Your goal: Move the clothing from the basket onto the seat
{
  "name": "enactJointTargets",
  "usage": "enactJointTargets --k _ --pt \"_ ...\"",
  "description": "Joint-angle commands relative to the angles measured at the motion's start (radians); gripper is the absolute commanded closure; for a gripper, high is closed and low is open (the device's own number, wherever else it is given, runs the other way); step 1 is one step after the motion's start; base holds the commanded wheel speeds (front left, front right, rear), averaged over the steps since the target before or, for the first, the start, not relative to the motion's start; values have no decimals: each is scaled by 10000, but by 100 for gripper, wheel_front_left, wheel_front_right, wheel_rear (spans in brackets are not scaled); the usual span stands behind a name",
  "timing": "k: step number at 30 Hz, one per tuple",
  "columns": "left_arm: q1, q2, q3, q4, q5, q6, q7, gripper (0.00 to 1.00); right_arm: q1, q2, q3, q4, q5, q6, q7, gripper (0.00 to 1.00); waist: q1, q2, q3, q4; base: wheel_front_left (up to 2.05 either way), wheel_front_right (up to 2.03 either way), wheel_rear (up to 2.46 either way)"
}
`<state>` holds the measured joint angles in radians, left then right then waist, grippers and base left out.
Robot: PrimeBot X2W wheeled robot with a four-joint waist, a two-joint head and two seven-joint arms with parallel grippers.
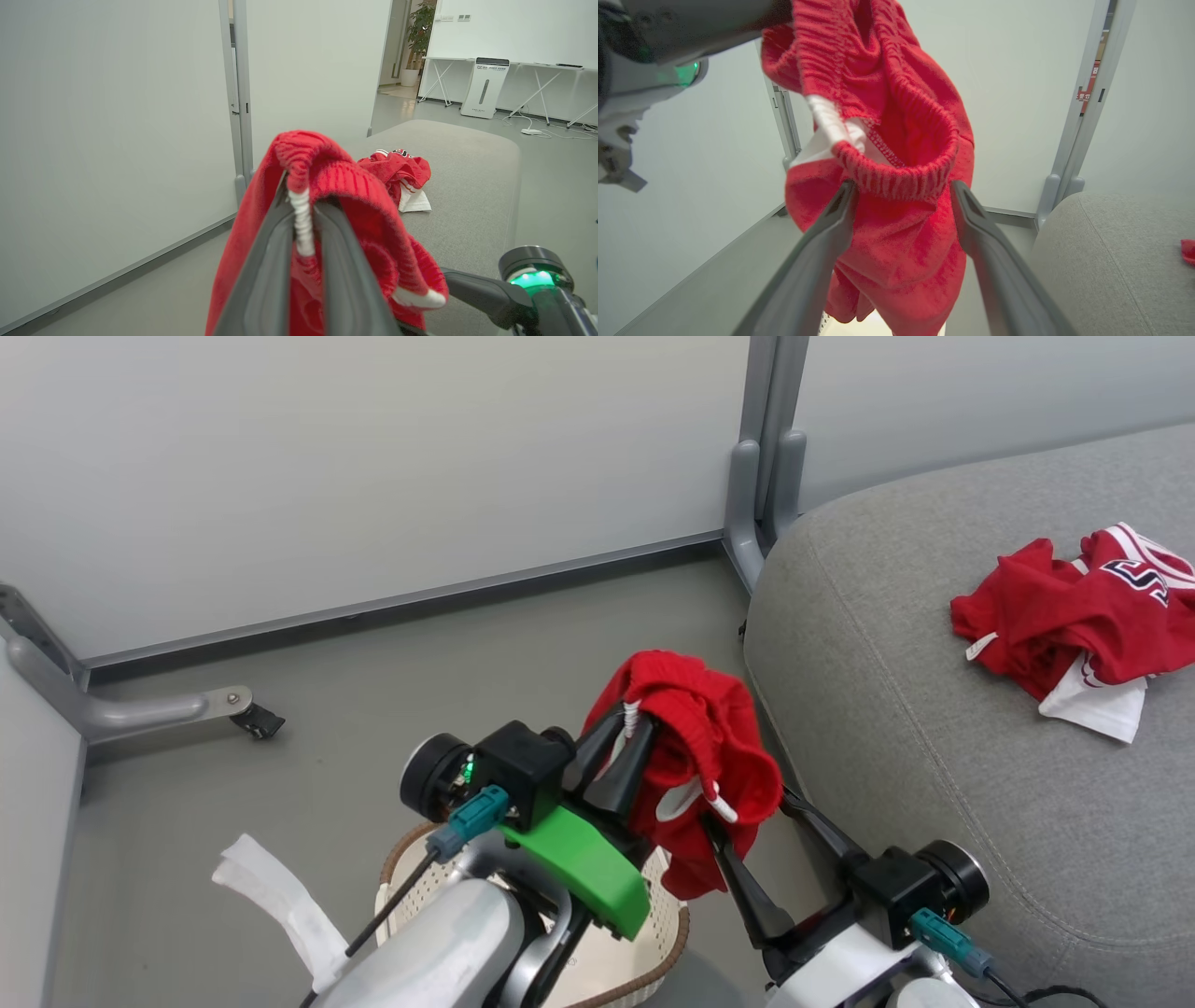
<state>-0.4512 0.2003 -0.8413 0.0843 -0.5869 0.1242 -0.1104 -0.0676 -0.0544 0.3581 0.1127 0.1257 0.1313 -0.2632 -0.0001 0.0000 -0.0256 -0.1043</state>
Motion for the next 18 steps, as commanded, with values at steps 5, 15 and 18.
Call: enactJointTargets --k 5,15,18 --pt "-274 -179 -291 -497 88 -149 274 100 -316 0 80 317 156 -10 -23 0 1 0 97 194 0 0 0" --pt "-372 -213 -547 -854 75 -183 533 100 -504 12 49 643 -73 -10 -24 0 1 0 157 397 0 0 0" --pt "-305 -157 -607 -949 67 -153 570 100 -549 21 49 545 92 -10 -24 98 1 0 181 424 0 0 0"
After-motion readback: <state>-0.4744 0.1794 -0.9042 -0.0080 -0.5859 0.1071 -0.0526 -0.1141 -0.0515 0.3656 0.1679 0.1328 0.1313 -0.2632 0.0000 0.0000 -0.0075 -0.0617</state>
